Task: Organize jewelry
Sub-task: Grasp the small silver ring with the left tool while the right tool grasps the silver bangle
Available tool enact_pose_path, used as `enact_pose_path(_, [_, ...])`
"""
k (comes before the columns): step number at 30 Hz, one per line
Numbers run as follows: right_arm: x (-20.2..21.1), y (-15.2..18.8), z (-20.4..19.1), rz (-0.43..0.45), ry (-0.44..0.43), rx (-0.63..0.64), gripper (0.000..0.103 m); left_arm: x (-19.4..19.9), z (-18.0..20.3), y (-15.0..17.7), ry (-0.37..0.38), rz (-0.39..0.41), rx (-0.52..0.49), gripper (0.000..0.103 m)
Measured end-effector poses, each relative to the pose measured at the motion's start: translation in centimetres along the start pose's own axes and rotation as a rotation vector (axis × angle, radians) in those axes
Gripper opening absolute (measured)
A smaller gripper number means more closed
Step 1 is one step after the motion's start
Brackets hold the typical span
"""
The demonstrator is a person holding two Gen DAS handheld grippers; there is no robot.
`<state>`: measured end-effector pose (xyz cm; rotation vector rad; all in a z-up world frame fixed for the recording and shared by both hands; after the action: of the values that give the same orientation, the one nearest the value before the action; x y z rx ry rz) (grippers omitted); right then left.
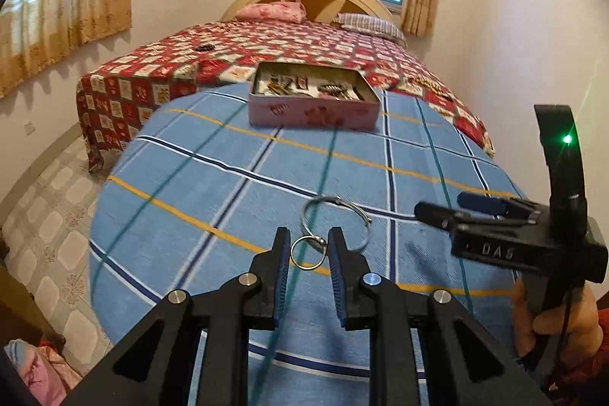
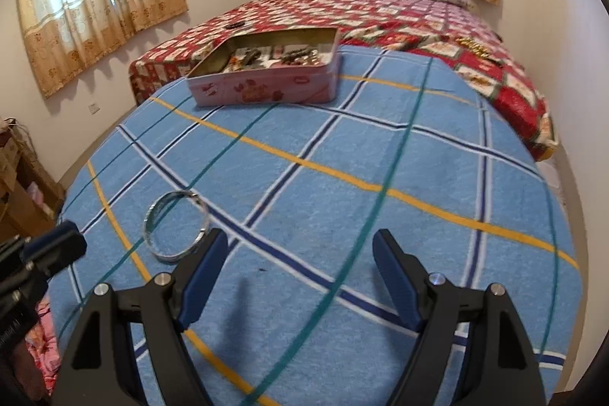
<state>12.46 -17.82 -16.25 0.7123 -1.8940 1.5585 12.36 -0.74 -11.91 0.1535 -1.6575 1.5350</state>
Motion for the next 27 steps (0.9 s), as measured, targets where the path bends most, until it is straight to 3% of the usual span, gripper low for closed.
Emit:
enact_pose_path(4, [-0.9, -0.1, -2.3, -0.039, -0.097, 0.032, 0.081, 0.5, -0.9, -0.7, -0.009, 0.023, 0.013, 0.02])
enact_pose_path(11, [-3.7, -0.2, -6.4, -0.106, -0.126, 0.156, 0.083, 1.4, -2.0, -1.8, -0.024, 0.061, 0.018, 0.02])
enact_pose_path(23, [-6.1, 0.5, -9.2, -0.168, -0.057, 0.347, 0.087, 1.9, -3.7, -2.8, -0.044, 0.091, 0.044, 0.02])
enact_pose_path(25, [-6.0, 0.5, -9.1, -0.166, -0.056, 0.349, 0.085, 1.8, -3.7, -2.7, -0.043, 0.088, 0.044, 0.02])
enact_pose_path(27, [-5.7, 0.5, -9.1, -0.154, -0.063, 0.36, 0.072, 1.7, -3.7, -2.6, -0.044, 0.083, 0.047, 0.02])
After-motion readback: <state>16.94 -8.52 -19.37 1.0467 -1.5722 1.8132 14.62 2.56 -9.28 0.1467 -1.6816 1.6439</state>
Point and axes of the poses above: each gripper's, at about its wrist camera, not at the fingertips, and x roughly against the way its jaws point, z to its right, y to its underside, the point moved 9 cm from there along -x, roughly the way its jaws point
